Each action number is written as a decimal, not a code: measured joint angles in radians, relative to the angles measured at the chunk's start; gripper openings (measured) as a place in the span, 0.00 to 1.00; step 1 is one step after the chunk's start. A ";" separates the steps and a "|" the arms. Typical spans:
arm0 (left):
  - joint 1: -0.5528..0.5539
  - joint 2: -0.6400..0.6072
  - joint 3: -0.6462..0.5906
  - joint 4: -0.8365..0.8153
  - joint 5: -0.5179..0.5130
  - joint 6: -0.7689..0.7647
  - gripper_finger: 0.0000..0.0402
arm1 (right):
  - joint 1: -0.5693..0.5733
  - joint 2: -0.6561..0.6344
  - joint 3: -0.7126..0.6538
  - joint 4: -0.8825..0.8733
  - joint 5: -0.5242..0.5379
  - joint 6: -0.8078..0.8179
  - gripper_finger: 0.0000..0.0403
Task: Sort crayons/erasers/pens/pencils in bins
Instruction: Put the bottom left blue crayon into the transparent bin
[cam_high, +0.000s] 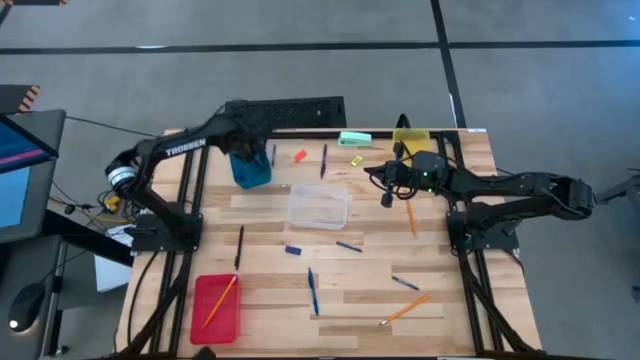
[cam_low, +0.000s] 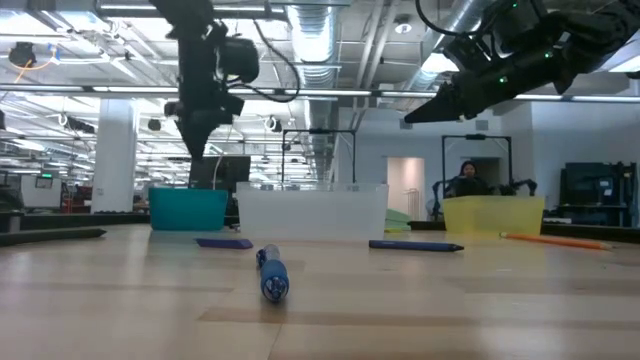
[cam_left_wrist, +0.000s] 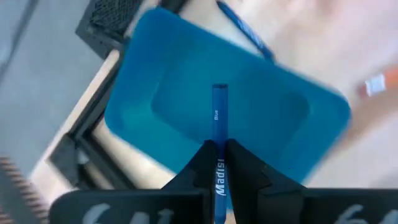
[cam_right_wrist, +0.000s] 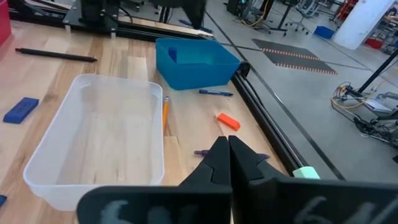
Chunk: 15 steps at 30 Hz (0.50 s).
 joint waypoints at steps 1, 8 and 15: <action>0.031 0.000 -0.015 0.044 0.029 0.004 0.02 | 0.000 0.000 0.000 0.000 0.000 -0.001 0.01; 0.183 0.000 -0.091 0.190 0.114 0.007 0.01 | 0.000 0.000 0.000 0.001 0.000 -0.002 0.01; 0.203 0.000 -0.106 0.240 0.145 0.039 0.01 | 0.000 0.000 0.000 0.004 0.000 -0.002 0.01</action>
